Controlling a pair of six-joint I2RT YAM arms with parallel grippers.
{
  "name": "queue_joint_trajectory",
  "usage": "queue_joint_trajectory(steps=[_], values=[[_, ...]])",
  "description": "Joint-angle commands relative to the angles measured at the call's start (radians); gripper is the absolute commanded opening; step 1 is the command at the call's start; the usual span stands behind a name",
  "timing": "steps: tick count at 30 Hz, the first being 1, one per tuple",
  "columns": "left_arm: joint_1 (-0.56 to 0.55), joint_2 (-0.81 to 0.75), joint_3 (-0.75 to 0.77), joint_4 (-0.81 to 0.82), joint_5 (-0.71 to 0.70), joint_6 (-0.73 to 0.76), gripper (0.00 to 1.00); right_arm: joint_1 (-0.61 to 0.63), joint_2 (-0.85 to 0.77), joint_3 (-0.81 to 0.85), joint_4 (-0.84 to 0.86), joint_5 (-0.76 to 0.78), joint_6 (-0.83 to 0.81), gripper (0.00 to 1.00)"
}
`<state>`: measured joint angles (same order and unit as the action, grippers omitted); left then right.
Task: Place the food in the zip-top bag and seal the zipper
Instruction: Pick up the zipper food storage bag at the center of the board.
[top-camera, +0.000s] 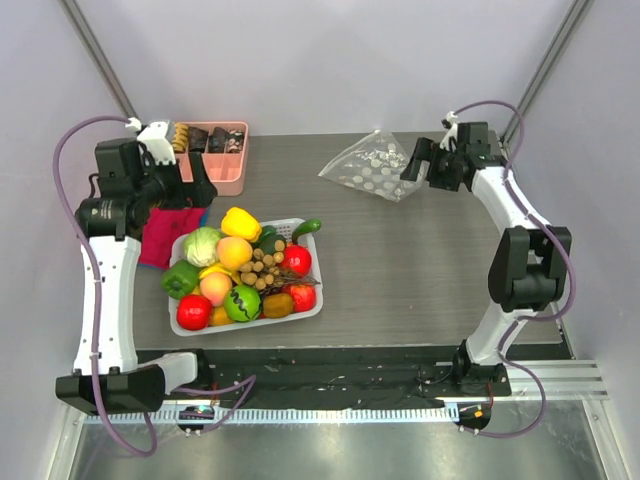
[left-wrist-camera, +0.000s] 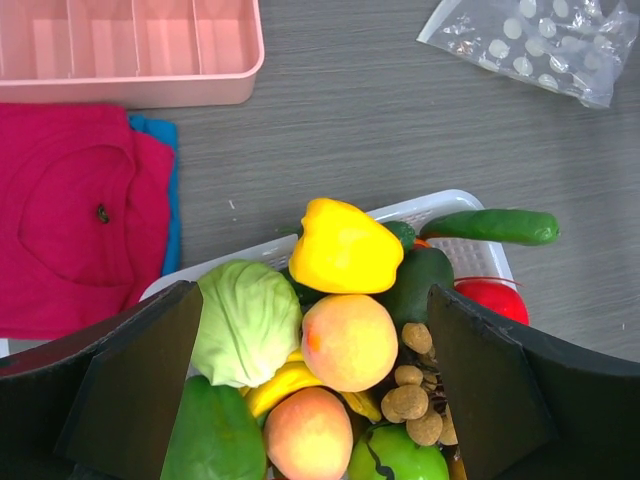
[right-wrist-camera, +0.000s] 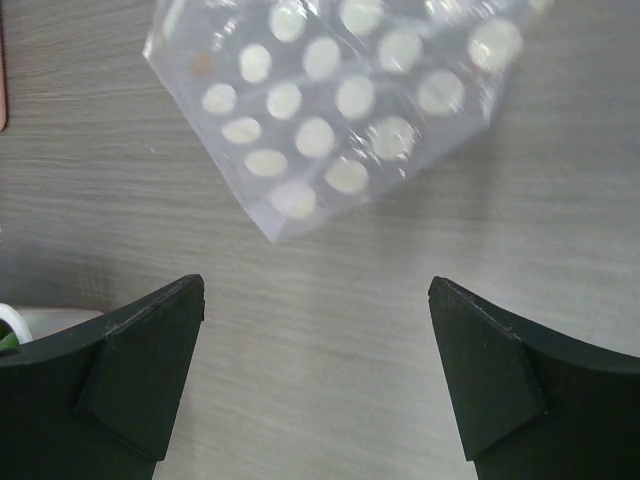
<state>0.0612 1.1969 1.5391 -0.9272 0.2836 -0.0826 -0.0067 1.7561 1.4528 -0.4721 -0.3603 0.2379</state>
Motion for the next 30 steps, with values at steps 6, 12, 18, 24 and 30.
queue_joint_trajectory(steps=[6, 12, 18, 24, 30], values=[[0.0, 0.01, -0.043, 0.105, 0.068, -0.017, 1.0, 0.212, 0.213, 0.352, 0.03, 0.263, -0.146, 1.0], [-0.003, 0.009, -0.08, 0.122, 0.068, -0.023, 1.0, 0.273, 0.377, 0.538, 0.03, 0.284, -0.068, 0.99], [-0.001, -0.008, -0.12, 0.128, 0.063, -0.016, 1.0, 0.35, 0.531, 0.655, 0.021, 0.336, -0.112, 1.0], [-0.001, -0.028, -0.154, 0.151, 0.063, -0.02, 1.0, 0.369, 0.614, 0.672, 0.016, 0.403, -0.192, 0.98], [-0.001, -0.028, -0.158, 0.169, 0.042, -0.046, 1.0, 0.37, 0.629, 0.663, -0.029, 0.388, -0.271, 0.47]])
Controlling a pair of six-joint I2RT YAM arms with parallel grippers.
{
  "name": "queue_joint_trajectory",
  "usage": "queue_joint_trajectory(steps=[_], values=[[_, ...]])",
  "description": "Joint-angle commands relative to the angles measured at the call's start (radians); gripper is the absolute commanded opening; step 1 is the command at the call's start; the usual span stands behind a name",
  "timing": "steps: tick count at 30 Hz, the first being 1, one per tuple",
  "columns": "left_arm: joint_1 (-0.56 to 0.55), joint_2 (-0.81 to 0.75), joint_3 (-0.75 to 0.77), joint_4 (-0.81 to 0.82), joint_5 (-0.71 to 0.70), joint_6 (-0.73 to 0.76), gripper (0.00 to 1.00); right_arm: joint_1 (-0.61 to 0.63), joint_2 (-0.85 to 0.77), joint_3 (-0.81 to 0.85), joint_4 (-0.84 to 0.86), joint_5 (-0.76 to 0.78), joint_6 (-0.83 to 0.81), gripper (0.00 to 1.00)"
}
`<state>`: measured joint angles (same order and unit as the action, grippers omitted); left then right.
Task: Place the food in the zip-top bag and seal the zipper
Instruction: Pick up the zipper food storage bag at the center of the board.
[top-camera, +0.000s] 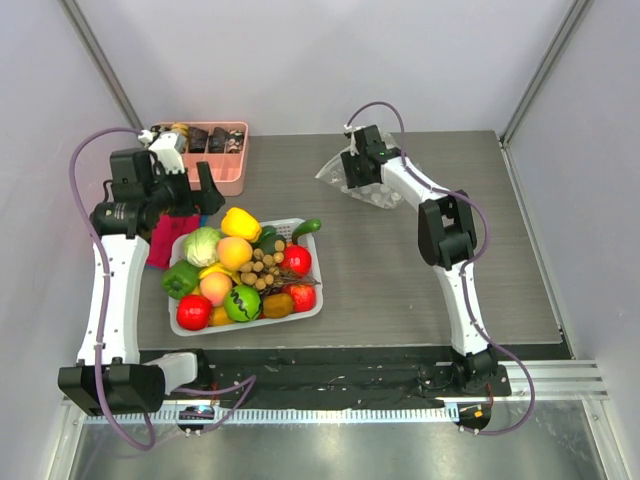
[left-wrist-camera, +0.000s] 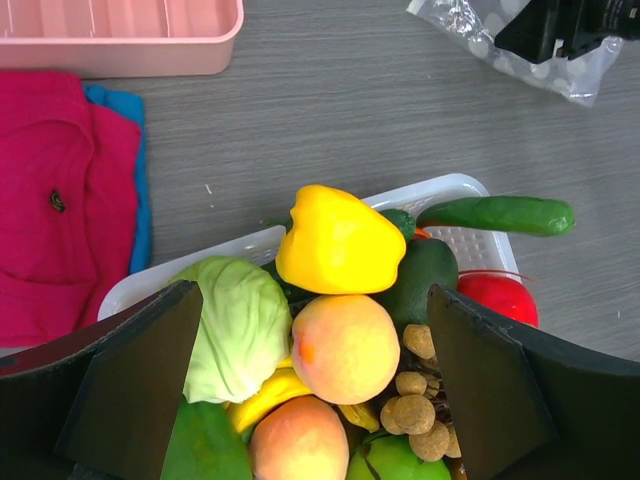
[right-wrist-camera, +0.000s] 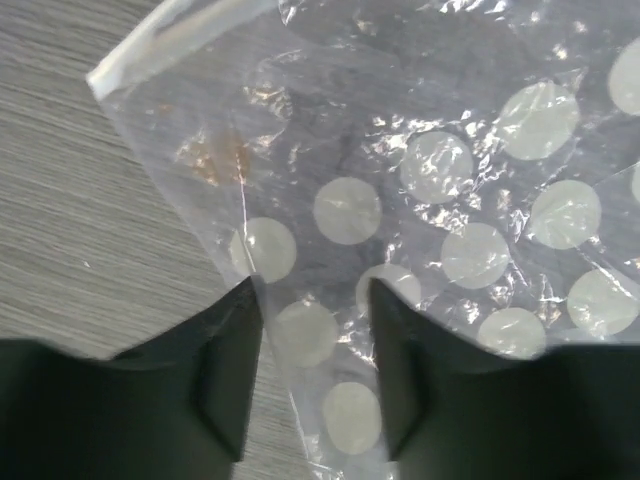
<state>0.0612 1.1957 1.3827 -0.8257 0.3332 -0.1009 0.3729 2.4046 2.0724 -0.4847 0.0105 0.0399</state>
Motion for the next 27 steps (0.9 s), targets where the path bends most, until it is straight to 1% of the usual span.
queue_joint_trajectory(steps=[1, 2, 3, 6, 8, 9, 10, 11, 12, 13, 14, 15, 16, 17, 18, 19, 20, 21, 22, 23, 24, 25, 26, 27], values=[[-0.001, -0.025, -0.002, 0.071, -0.016, -0.034, 1.0, -0.009, -0.036, 0.04, -0.029, 0.008, -0.096, 0.32], [-0.001, -0.022, 0.006, 0.074, -0.025, -0.054, 1.0, -0.009, -0.051, 0.023, -0.047, 0.003, -0.115, 0.06], [-0.001, -0.019, 0.012, 0.079, -0.026, -0.065, 1.0, -0.009, -0.068, 0.012, -0.057, -0.039, -0.133, 0.01], [-0.001, -0.012, 0.041, 0.091, -0.025, -0.124, 1.0, -0.011, -0.192, -0.066, -0.069, -0.085, -0.208, 0.01], [-0.003, -0.01, 0.053, 0.109, 0.003, -0.14, 1.0, -0.018, -0.31, -0.133, -0.063, -0.113, -0.259, 0.01], [-0.003, -0.016, 0.049, 0.126, 0.057, -0.144, 1.0, -0.025, -0.347, -0.15, -0.063, -0.157, -0.274, 0.01], [-0.001, -0.021, 0.044, 0.169, 0.085, -0.151, 1.0, -0.029, -0.425, -0.167, -0.06, -0.179, -0.285, 0.01], [-0.001, -0.028, 0.041, 0.19, 0.108, -0.164, 1.0, -0.035, -0.461, -0.199, -0.049, -0.196, -0.296, 0.01], [-0.001, -0.03, 0.041, 0.212, 0.156, -0.204, 1.0, -0.049, -0.498, -0.216, -0.042, -0.22, -0.299, 0.01], [-0.001, -0.025, 0.042, 0.235, 0.18, -0.23, 1.0, -0.055, -0.537, -0.234, -0.035, -0.277, -0.302, 0.01], [-0.001, -0.013, 0.05, 0.267, 0.213, -0.249, 1.0, -0.061, -0.609, -0.276, -0.017, -0.312, -0.308, 0.01], [-0.001, -0.004, 0.065, 0.283, 0.274, -0.297, 1.0, -0.068, -0.654, -0.3, -0.006, -0.337, -0.314, 0.01], [-0.003, 0.005, 0.076, 0.296, 0.302, -0.324, 1.0, -0.069, -0.692, -0.36, 0.021, -0.384, -0.321, 0.01], [-0.001, 0.014, 0.082, 0.333, 0.322, -0.356, 1.0, -0.069, -0.779, -0.392, 0.035, -0.412, -0.33, 0.01], [-0.001, 0.03, 0.085, 0.353, 0.346, -0.434, 1.0, -0.068, -0.82, -0.426, 0.052, -0.437, -0.339, 0.01], [-0.003, 0.038, 0.085, 0.381, 0.355, -0.468, 1.0, -0.068, -0.86, -0.499, 0.096, -0.482, -0.337, 0.01], [-0.001, 0.041, 0.082, 0.437, 0.365, -0.512, 1.0, -0.066, -0.948, -0.535, 0.121, -0.5, -0.336, 0.01], [-0.003, 0.048, 0.075, 0.48, 0.38, -0.552, 1.0, -0.068, -0.987, -0.573, 0.145, -0.517, -0.324, 0.01], [-0.007, 0.05, 0.055, 0.52, 0.406, -0.645, 1.0, -0.065, -1.031, -0.648, 0.2, -0.523, -0.319, 0.01], [-0.017, 0.054, 0.044, 0.552, 0.417, -0.686, 1.0, -0.065, -1.067, -0.684, 0.228, -0.53, -0.314, 0.01], [-0.044, 0.059, 0.033, 0.621, 0.426, -0.721, 0.99, -0.063, -1.138, -0.721, 0.256, -0.534, -0.314, 0.01], [-0.05, 0.065, 0.012, 0.646, 0.438, -0.781, 0.99, -0.06, -1.171, -0.788, 0.302, -0.534, -0.319, 0.01], [-0.101, 0.07, 0.004, 0.663, 0.438, -0.798, 0.98, -0.057, -1.202, -0.825, 0.329, -0.528, -0.324, 0.01], [-0.125, 0.074, 0.001, 0.68, 0.438, -0.81, 0.98, -0.054, -1.266, -0.859, 0.353, -0.53, -0.331, 0.01]])
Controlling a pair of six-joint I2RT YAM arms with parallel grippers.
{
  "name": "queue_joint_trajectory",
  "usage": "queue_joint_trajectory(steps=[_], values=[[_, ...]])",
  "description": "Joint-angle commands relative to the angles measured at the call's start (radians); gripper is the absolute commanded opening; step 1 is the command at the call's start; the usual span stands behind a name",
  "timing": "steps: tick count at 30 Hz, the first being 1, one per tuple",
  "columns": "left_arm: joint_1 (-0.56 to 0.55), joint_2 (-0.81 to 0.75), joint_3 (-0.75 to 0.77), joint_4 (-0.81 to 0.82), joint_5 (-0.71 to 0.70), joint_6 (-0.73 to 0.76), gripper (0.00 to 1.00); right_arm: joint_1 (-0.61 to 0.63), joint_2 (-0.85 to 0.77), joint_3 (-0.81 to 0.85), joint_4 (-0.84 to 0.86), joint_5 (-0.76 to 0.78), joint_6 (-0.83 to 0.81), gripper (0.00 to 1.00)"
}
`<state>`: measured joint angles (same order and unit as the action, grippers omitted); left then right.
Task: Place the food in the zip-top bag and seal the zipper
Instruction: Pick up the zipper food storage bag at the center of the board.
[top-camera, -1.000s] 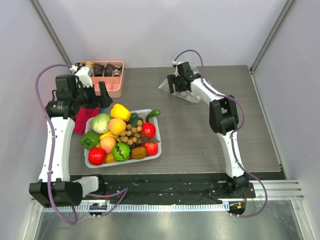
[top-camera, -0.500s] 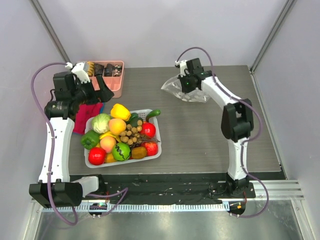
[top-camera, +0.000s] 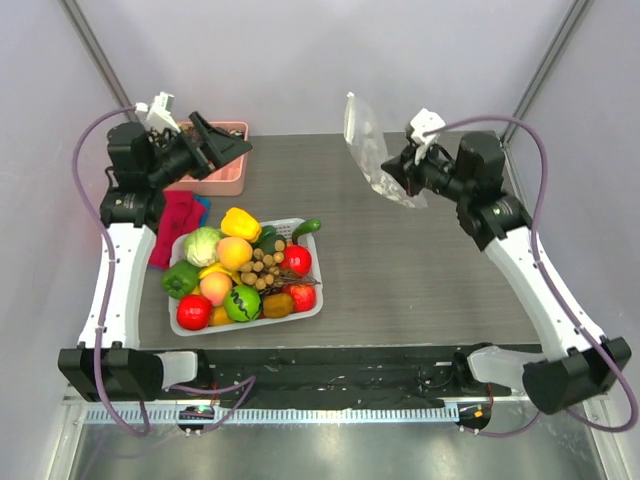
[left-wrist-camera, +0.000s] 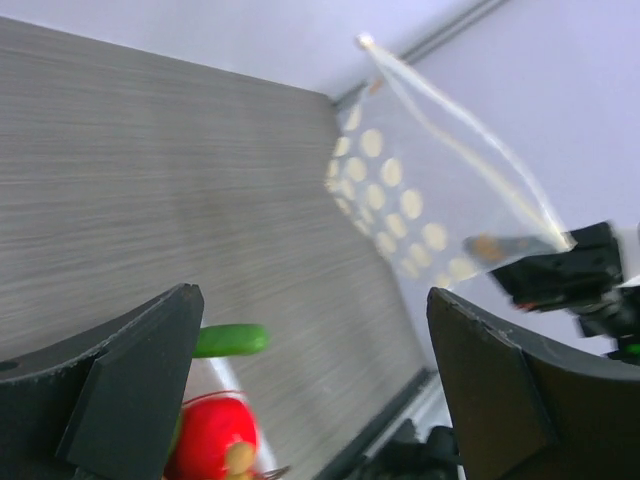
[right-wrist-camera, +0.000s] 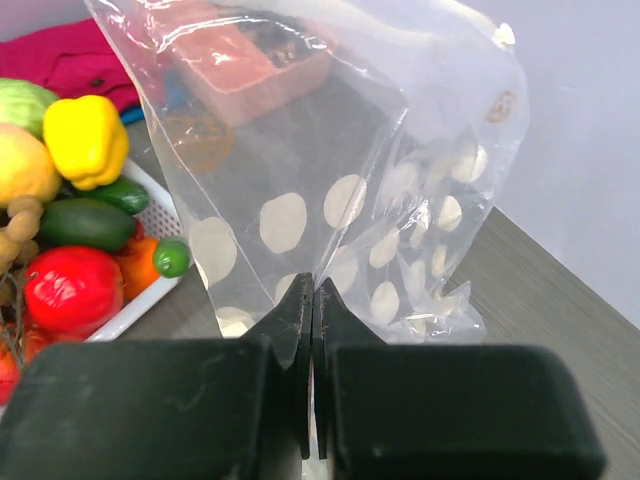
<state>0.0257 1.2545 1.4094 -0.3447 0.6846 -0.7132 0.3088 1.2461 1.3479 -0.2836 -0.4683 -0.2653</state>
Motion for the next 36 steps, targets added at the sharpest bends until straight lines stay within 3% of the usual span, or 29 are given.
queue_joint_trajectory(steps=[1, 7, 14, 23, 36], values=[[-0.146, 0.026, -0.035, 0.214, 0.086, -0.221, 0.98, 0.016, -0.137, -0.203, 0.199, -0.059, -0.066, 0.01], [-0.297, 0.065, -0.15, 0.471, 0.084, -0.363, 0.97, 0.052, -0.365, -0.45, 0.377, -0.069, -0.244, 0.01], [-0.369, 0.131, -0.25, 0.702, 0.053, -0.572, 0.87, 0.096, -0.488, -0.558, 0.393, -0.049, -0.37, 0.01], [-0.426, 0.157, -0.302, 0.845, 0.033, -0.712, 0.7, 0.11, -0.494, -0.575, 0.357, -0.055, -0.428, 0.01], [-0.495, 0.232, -0.288, 0.872, 0.021, -0.744, 0.59, 0.115, -0.501, -0.602, 0.34, -0.062, -0.469, 0.01]])
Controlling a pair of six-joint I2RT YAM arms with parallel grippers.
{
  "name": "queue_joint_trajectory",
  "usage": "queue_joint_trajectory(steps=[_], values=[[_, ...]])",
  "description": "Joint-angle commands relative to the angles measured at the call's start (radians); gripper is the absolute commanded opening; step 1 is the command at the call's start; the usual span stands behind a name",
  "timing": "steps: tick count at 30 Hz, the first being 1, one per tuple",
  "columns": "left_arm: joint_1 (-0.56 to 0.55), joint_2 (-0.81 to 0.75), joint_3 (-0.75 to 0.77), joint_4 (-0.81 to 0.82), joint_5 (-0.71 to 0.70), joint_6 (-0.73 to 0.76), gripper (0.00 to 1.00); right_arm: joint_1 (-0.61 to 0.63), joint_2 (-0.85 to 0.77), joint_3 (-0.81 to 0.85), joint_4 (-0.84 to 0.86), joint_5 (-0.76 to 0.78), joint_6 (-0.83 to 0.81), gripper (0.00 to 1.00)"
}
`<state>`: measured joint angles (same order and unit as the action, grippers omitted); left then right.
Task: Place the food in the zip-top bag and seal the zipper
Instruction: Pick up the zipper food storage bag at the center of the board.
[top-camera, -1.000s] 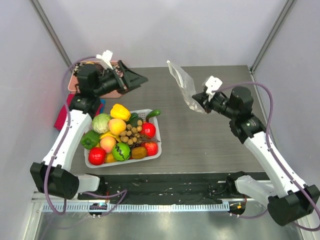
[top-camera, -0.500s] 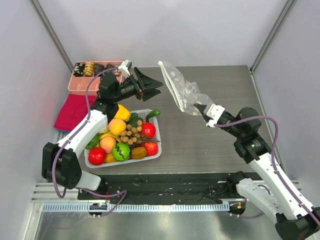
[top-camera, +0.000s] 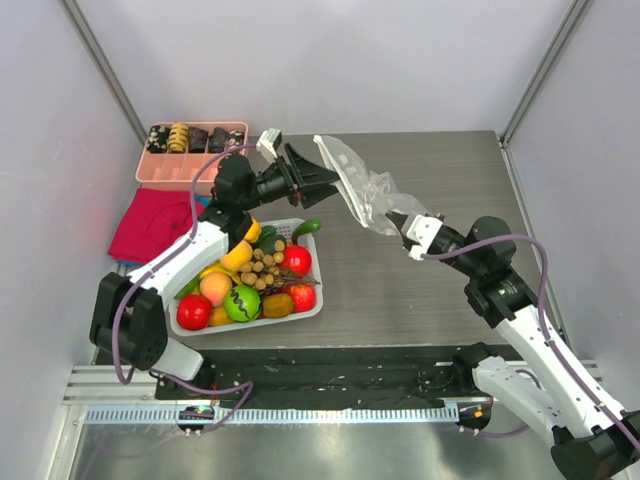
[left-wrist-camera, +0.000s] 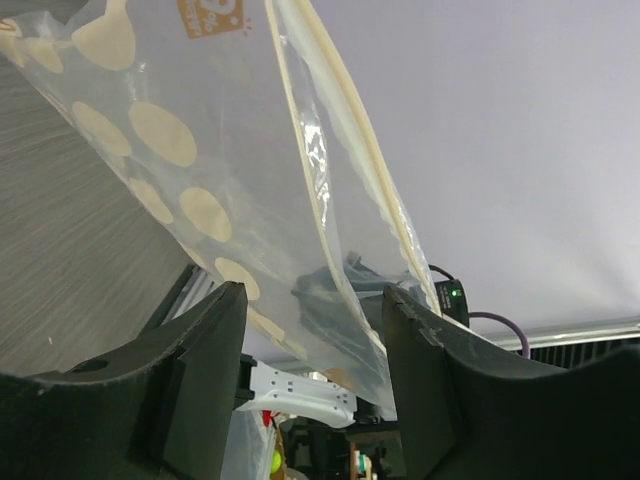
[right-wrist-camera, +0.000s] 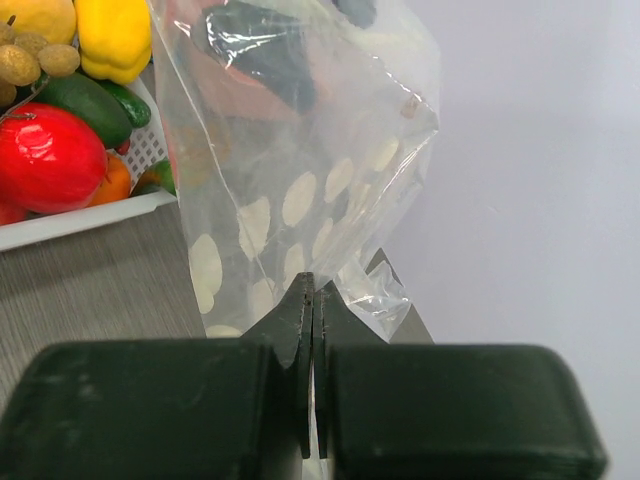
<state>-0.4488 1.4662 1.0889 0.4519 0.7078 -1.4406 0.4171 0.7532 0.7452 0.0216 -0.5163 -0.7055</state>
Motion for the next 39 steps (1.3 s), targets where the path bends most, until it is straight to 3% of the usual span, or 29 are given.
queue_joint_trajectory(steps=[1, 7, 9, 12, 13, 15, 16, 17, 19, 20, 23, 24, 33, 39], values=[[-0.025, 0.025, 0.034, 0.076, -0.002, -0.017, 0.59, 0.009, -0.009, -0.004, 0.035, -0.016, -0.032, 0.01], [-0.06, 0.052, 0.031, 0.074, -0.002, -0.02, 0.53, 0.018, -0.028, -0.032, 0.02, -0.027, -0.086, 0.01], [-0.065, 0.057, 0.039, 0.038, 0.008, -0.001, 0.46, 0.019, -0.034, -0.041, 0.014, -0.011, -0.092, 0.01], [-0.062, 0.048, 0.1, -0.153, 0.035, 0.171, 0.14, 0.019, -0.025, -0.047, 0.02, 0.096, 0.001, 0.01], [-0.06, 0.04, 0.123, -0.352, 0.035, 0.257, 0.0, 0.02, -0.008, -0.028, -0.015, 0.122, 0.059, 0.01], [-0.06, 0.039, 0.225, -0.621, -0.051, 0.533, 0.0, 0.019, 0.001, -0.015, -0.08, 0.215, 0.128, 0.01], [-0.065, 0.048, 0.264, -0.847, -0.114, 0.622, 0.0, 0.019, 0.0, -0.014, -0.098, 0.245, 0.165, 0.01], [-0.068, 0.057, 0.329, -0.94, -0.245, 0.776, 0.0, 0.02, -0.002, -0.012, -0.121, 0.263, 0.228, 0.01], [-0.068, 0.077, 0.374, -1.094, -0.339, 0.865, 0.0, 0.02, -0.002, 0.003, -0.207, 0.282, 0.291, 0.08], [-0.07, 0.083, 0.384, -1.11, -0.35, 0.916, 0.0, 0.019, 0.003, 0.014, -0.241, 0.283, 0.355, 0.3], [-0.088, 0.098, 0.413, -1.13, -0.334, 0.924, 0.0, 0.019, 0.032, 0.084, -0.356, 0.256, 0.479, 0.72], [-0.096, 0.105, 0.425, -1.13, -0.321, 0.918, 0.0, 0.02, 0.046, 0.132, -0.388, 0.243, 0.51, 0.76], [-0.197, 0.187, 0.546, -1.113, -0.352, 0.827, 0.0, 0.02, 0.267, 0.417, -0.405, 0.157, 0.963, 0.84], [-0.238, 0.259, 0.663, -1.115, -0.355, 0.795, 0.0, 0.019, 0.359, 0.476, -0.42, 0.174, 1.074, 0.85]])
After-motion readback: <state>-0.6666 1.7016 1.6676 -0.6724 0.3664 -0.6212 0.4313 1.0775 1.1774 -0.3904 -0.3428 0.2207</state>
